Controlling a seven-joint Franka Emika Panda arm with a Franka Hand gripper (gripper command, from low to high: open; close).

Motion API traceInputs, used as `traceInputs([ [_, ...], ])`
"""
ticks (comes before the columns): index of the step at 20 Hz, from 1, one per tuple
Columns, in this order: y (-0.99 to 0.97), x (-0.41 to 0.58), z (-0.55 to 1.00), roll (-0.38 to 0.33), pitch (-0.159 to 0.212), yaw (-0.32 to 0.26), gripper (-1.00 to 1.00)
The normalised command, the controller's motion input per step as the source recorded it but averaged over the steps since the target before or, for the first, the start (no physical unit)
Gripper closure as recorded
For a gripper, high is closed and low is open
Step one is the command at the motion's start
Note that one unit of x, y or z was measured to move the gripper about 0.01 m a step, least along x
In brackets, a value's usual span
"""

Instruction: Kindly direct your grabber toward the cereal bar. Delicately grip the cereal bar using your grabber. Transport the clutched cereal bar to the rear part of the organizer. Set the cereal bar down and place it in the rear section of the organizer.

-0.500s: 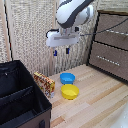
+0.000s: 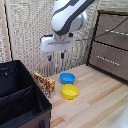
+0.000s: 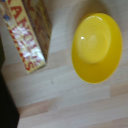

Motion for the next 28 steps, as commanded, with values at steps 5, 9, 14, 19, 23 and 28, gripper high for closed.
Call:
traceInputs([
  [5, 0.61, 0.26, -0.3, -0.158, 0.029, 0.077, -1.0],
  [9, 0.31, 0.376, -0.41, -0.153, 0.062, 0.212, -1.0],
  [14, 0.15, 0.345, -0.39, -0.148, 0.05, 0.261, -1.0],
  [19, 0.06, 0.413, -0.23, -0.132, 0.005, 0.278, -1.0],
  [23, 0.12, 0.298, -0.09, -0.05, 0.008, 0.138, 1.0],
  [28, 0.09, 0.015, -0.01, -0.013, 0.013, 0.017, 1.0],
])
